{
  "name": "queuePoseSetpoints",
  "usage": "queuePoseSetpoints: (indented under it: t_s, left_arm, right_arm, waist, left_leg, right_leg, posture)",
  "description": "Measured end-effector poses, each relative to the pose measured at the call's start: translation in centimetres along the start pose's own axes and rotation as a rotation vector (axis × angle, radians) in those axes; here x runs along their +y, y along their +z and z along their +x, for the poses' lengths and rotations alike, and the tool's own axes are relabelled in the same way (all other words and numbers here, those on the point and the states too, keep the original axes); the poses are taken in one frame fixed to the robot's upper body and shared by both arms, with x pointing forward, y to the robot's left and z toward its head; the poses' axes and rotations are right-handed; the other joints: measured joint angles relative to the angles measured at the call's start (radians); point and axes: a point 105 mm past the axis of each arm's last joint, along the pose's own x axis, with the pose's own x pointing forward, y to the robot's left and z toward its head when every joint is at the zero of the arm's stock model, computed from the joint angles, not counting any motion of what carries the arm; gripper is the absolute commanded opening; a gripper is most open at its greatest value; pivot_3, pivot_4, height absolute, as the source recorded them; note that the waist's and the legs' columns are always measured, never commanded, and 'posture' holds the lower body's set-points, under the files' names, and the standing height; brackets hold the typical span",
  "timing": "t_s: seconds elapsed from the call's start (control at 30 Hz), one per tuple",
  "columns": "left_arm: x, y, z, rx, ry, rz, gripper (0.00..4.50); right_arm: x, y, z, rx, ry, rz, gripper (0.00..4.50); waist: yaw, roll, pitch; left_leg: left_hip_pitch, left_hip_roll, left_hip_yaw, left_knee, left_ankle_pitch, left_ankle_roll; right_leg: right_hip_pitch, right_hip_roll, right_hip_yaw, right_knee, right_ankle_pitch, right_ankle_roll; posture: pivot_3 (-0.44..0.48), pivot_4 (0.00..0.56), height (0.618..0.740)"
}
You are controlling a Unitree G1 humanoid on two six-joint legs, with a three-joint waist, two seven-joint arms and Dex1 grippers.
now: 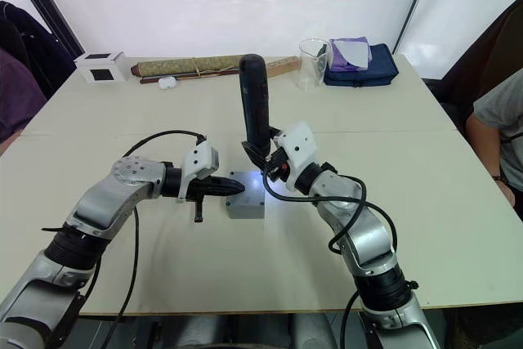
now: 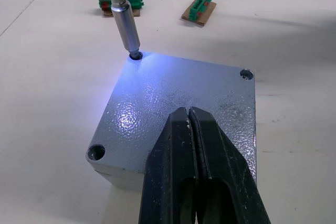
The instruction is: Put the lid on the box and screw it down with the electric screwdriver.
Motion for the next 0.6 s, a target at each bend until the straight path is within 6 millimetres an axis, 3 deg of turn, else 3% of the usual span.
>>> queuePoseSetpoints:
  t_s: [0.37, 0.5, 0.6]
  left_arm:
    - [0.0, 0.0, 0.1, -0.005, -0.003, -0.001, 0.00]
    - [0.0, 0.2, 0.0, -0.011, -0.005, 0.005, 0.00]
    - [0.0, 0.4, -0.3, -0.029, -0.009, 0.001, 0.00]
  right_arm:
    - [0.1, 0.2, -0.2, -0.003, 0.018, -0.013, 2.05]
    - [-0.4, 1.8, -0.3, 0.008, 0.056, -0.033, 2.05]
    - [-1.1, 3.7, -0.4, 0.011, 0.089, -0.012, 2.05]
  waist:
    - [0.001, 0.000, 0.000]
    - [0.001, 0.002, 0.003]
    - [0.002, 0.004, 0.006]
  left_leg:
    - [-0.001, 0.001, 0.000, -0.001, 0.000, 0.000]
    - [-0.006, 0.000, 0.000, 0.000, 0.000, 0.000]
    - [-0.018, 0.000, 0.000, 0.001, 0.000, 0.000]
  right_leg:
    - [-0.001, -0.002, 0.000, -0.001, 0.000, 0.000]
    - [-0.003, -0.003, 0.000, -0.001, 0.000, 0.000]
    - [-0.015, -0.002, 0.000, 0.001, 0.001, 0.001]
  posture:
    - [0.000, 0.150, 0.740]
    - [0.000, 0.150, 0.740]
    - [0.000, 0.150, 0.740]
